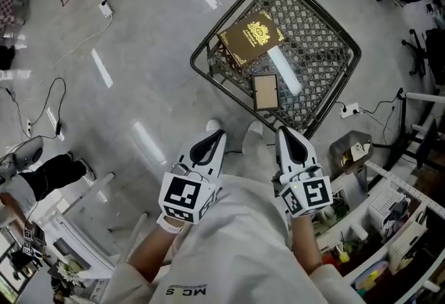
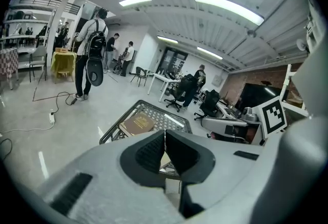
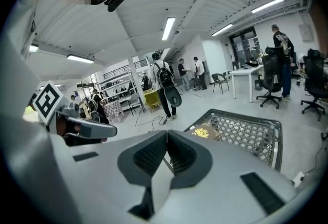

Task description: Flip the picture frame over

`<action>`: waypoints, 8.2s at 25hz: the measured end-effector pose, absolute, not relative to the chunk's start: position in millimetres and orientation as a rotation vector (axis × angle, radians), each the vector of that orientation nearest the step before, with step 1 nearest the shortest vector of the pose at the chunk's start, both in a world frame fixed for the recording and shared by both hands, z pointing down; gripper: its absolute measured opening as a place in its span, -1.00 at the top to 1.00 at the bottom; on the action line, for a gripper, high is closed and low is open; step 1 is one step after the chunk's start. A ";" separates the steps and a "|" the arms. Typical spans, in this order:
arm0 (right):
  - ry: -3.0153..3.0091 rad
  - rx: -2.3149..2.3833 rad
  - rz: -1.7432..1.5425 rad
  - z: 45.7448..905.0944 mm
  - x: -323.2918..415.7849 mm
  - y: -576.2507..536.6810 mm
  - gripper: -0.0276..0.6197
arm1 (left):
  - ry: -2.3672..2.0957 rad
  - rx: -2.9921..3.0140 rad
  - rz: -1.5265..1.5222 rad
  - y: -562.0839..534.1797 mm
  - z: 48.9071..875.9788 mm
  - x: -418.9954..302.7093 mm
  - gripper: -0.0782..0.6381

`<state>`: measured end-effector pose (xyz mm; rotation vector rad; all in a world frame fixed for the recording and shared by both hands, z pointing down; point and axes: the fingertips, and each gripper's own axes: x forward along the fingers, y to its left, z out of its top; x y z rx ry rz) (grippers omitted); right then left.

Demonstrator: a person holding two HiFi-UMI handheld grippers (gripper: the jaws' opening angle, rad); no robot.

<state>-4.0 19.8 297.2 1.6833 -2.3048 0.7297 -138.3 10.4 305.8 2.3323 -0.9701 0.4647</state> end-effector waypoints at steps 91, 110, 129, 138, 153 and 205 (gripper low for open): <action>-1.730 1.520 1.000 631.5 2.2 -47.3 0.74 | -1.078 2.054 0.588 -6.9 495.6 -117.4 0.70; -1.957 1.475 1.295 588.3 -2.3 -45.3 0.75 | -1.089 2.077 0.592 -8.5 484.0 -99.7 0.70; -2.317 1.299 1.790 546.5 9.1 -51.5 0.75 | -1.053 2.105 0.622 -14.3 484.1 -63.9 0.70; -2.431 1.175 2.097 540.2 24.5 -57.4 0.75 | -1.027 2.102 0.645 -13.4 491.9 -46.0 0.70; -2.576 0.893 2.461 546.2 47.6 -56.7 0.75 | -0.965 2.126 0.689 -13.4 499.3 -13.9 0.70; -2.170 1.335 1.512 617.8 127.8 -41.2 0.14 | -0.920 2.146 0.718 5.9 500.8 26.8 0.70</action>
